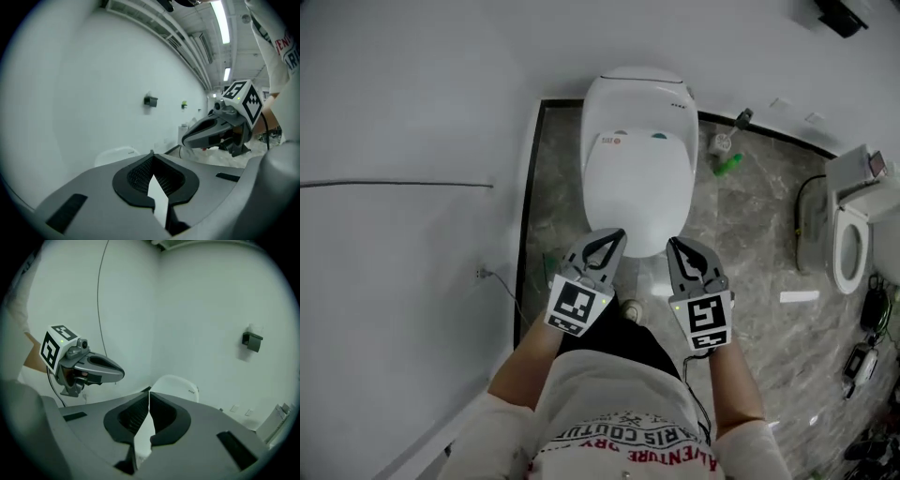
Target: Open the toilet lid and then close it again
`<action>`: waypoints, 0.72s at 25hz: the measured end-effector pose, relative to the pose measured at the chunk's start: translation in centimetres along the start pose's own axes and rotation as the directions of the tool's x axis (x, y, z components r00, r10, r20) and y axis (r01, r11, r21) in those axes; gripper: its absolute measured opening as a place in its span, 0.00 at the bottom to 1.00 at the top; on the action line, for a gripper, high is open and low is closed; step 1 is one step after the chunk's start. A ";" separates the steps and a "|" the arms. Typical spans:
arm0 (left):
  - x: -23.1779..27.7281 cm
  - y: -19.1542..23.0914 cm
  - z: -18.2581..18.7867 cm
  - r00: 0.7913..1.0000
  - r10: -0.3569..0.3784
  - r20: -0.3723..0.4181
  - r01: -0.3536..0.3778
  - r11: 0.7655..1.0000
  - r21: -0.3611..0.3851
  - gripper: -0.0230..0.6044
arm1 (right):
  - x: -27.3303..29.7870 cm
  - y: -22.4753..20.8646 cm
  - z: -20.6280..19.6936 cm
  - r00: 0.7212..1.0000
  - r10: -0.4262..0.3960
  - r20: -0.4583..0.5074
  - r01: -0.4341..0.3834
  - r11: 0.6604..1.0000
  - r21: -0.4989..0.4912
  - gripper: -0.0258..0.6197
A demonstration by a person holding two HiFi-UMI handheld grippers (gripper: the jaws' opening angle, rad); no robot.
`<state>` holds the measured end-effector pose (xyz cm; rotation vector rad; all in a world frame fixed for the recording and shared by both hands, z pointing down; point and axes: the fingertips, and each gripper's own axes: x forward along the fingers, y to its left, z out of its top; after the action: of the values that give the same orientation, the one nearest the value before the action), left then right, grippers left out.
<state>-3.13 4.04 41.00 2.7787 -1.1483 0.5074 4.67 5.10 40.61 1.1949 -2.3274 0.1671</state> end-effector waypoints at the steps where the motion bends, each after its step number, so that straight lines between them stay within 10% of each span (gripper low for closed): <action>1: -1.2 -0.2 2.6 0.999 0.009 0.033 -0.009 1.000 -0.001 0.05 | -1.6 -0.2 2.1 0.999 -0.013 0.031 0.013 1.000 0.008 0.07; 10: -12.1 0.1 18.4 0.955 0.099 0.280 -0.020 0.963 -0.270 0.05 | -12.4 0.7 15.1 0.980 -0.054 0.190 0.042 0.997 0.069 0.07; 18: -17.6 1.1 24.8 0.922 0.142 0.359 -0.067 0.975 -0.212 0.05 | -16.7 -0.1 20.0 0.943 -0.154 0.296 0.104 0.978 0.179 0.07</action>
<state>-8.91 9.88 11.67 2.7178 -1.3386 -0.1362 5.07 10.50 15.13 1.5471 -2.5287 0.1308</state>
